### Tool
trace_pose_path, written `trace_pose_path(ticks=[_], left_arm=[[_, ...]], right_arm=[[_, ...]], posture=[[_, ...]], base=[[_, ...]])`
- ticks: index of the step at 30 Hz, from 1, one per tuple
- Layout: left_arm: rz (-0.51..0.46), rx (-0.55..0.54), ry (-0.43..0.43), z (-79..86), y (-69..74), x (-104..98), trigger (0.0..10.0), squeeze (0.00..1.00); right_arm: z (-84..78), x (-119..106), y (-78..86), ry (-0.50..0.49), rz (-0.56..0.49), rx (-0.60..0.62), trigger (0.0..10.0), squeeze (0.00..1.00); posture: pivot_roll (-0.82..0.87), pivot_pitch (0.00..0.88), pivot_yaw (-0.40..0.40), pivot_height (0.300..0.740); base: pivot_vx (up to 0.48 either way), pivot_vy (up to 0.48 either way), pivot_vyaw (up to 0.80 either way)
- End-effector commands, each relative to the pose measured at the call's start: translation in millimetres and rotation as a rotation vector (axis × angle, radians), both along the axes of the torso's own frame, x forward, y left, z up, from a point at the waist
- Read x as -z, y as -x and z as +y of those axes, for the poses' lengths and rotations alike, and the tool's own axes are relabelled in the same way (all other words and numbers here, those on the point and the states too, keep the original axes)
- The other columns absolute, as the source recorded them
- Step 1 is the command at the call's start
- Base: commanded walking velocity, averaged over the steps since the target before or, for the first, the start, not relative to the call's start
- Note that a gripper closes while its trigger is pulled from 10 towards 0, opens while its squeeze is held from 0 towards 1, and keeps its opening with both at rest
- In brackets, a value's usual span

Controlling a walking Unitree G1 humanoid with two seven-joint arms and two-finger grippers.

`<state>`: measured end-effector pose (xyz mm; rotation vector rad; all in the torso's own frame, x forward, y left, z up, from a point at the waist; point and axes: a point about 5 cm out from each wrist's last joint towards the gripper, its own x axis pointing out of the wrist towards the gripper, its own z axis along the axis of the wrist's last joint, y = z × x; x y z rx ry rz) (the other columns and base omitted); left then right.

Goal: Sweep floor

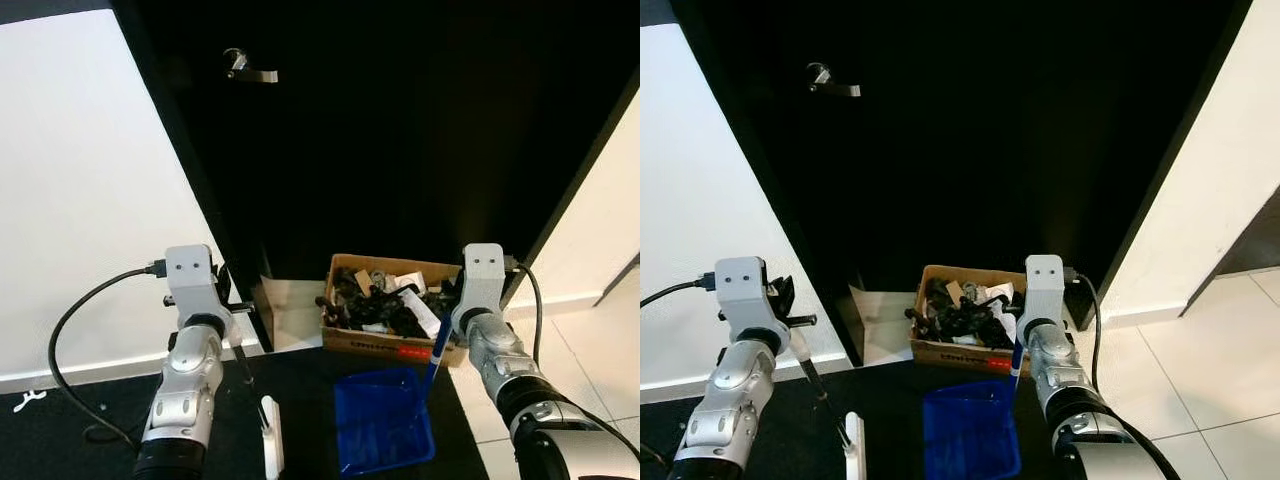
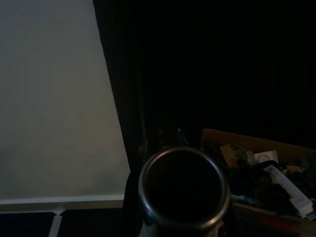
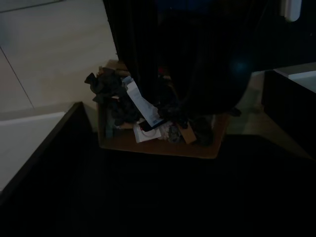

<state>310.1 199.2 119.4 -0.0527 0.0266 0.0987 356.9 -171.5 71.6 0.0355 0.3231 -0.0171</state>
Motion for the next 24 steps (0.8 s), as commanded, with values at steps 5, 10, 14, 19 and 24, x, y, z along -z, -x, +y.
trace_pose_path(ticks=[5,10,14,19,24], left_arm=[[0.003,0.005,-0.001,-3.2,-3.0,0,10.0,0.0],[0.0,0.007,0.0,-4.1,-5.0,-1,10.0,0.0],[-0.001,0.008,0.002,-5.1,-5.4,-1,10.0,0.0],[-0.001,0.006,0.006,-5.7,-5.9,0,10.0,0.0],[0.0,0.008,0.009,-7.0,-7.0,0,10.0,0.0]], right_arm=[[2.8,40,25.6,-0.017,0.199,-0.008,10.0,0.0],[4.9,36,23.5,-0.013,0.165,-0.001,10.0,1.0],[5.2,34,22.1,-0.011,0.147,0.0,10.0,1.0],[4.6,26,19.2,0.042,0.076,-0.044,10.0,0.0],[2.4,26,20.8,0.054,0.056,-0.044,10.0,0.0]], posture=[[0.08,0.124,0.077,0.74],[0.07,0.124,0.078,0.74],[0.08,0.123,0.078,0.74],[0.07,0.12,0.075,0.74],[0.06,0.116,0.074,0.74]], base=[[0.0,0.0,0.0],[0.0,0.0,0.0],[0.0,0.0,0.0],[0.0,0.0,0.0],[0.0,0.0,0.0]])
